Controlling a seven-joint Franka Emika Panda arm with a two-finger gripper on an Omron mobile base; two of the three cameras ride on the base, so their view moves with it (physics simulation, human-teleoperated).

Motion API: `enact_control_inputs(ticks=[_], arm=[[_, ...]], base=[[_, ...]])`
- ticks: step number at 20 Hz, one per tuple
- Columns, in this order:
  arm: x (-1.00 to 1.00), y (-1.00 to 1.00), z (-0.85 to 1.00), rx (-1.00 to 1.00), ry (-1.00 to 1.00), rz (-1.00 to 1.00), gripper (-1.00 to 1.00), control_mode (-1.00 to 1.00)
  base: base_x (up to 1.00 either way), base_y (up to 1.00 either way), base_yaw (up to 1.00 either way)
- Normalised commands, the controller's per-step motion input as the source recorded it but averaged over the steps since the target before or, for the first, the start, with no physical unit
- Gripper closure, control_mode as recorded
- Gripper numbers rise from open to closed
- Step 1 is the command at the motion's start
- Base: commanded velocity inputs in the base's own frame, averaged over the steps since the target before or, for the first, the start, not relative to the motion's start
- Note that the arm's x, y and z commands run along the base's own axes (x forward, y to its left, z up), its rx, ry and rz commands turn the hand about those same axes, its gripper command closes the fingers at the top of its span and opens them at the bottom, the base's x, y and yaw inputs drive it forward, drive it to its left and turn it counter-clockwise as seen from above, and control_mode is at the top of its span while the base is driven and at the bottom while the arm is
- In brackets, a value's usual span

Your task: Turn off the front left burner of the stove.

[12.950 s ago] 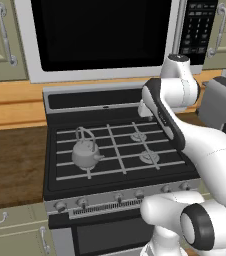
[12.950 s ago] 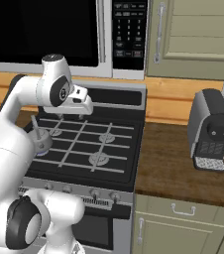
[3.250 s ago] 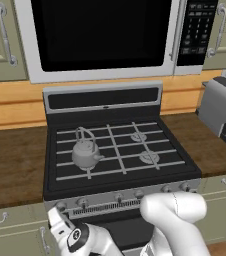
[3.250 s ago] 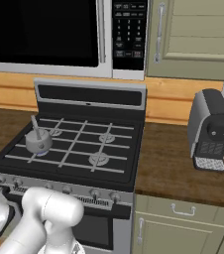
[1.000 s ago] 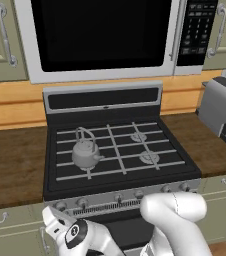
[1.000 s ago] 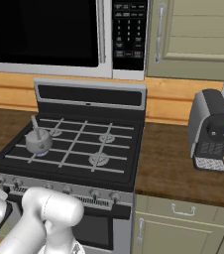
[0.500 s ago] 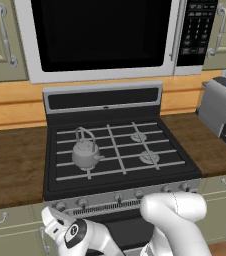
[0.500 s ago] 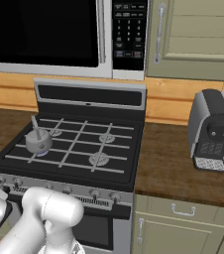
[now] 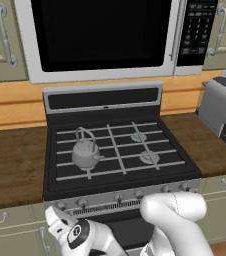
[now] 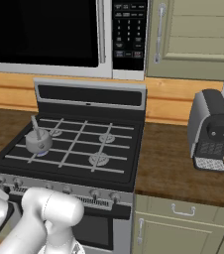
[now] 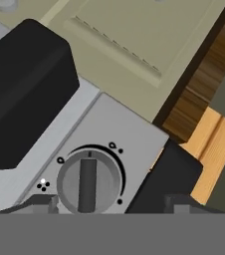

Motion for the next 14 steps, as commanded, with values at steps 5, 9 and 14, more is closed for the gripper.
enact_control_inputs(ticks=[5, 9, 14], arm=[[0.0, 0.0, 0.0, 0.0, 0.0, 0.0, 1.0, -1.0], [0.1, 0.0, 0.0, 0.02, 0.0, -0.02, 1.0, -1.0], [0.15, 0.0, 0.0, 0.16, 0.04, -0.15, 1.0, -1.0]], base=[[0.0, 0.0, 0.0], [0.0, 0.0, 0.0], [0.0, 0.0, 0.0]])
